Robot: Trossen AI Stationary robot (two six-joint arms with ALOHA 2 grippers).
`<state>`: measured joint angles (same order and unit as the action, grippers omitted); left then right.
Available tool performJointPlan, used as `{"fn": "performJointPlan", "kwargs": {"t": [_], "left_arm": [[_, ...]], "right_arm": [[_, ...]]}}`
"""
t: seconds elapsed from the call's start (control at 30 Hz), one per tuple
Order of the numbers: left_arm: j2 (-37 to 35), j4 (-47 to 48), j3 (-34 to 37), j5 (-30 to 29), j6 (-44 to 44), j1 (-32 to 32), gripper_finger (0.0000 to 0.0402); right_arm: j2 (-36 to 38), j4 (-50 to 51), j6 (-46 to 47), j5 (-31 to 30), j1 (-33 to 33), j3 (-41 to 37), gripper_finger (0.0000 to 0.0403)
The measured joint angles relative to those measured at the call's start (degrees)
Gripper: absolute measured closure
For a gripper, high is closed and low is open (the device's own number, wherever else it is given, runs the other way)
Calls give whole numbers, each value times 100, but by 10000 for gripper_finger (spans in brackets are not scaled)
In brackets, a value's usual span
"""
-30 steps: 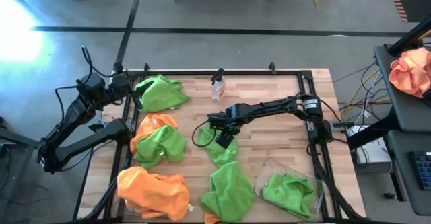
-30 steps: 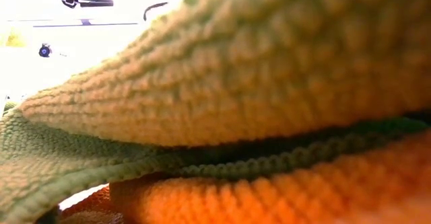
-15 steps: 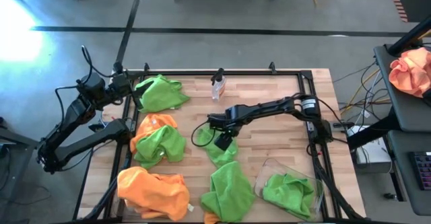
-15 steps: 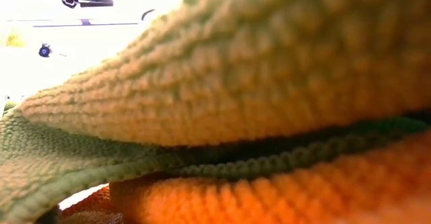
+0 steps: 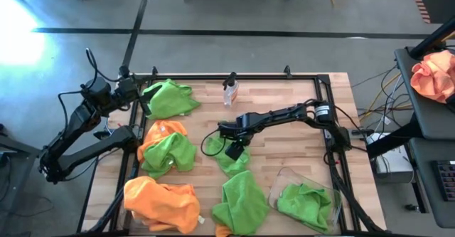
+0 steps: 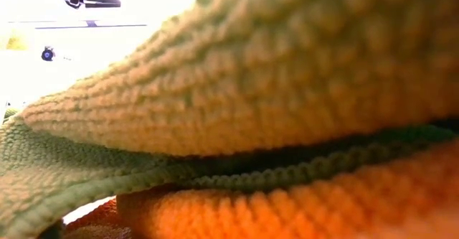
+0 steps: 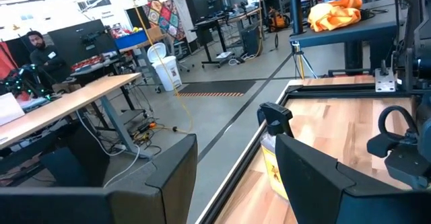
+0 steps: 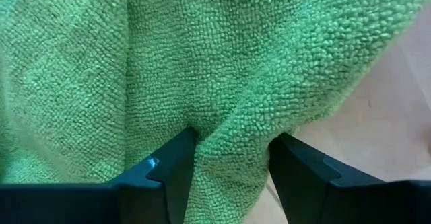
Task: Sort microfiber towel by color & place in baskets
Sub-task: Put the green microfiber cloth into the right transparent bin
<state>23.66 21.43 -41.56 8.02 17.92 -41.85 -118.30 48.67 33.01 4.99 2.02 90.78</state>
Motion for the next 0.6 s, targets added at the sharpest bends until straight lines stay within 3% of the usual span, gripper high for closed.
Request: {"fn": "performJointPlan", "kwargs": {"t": [0.4, 0.6], "left_arm": [[0, -61, 0, -1, 1, 0, 216], [-2, -149, 0, -1, -37, 0, 216]], "right_arm": [[102, -3, 18, 7, 26, -4, 354], [107, 69, 62, 15, 26, 61, 381]]}}
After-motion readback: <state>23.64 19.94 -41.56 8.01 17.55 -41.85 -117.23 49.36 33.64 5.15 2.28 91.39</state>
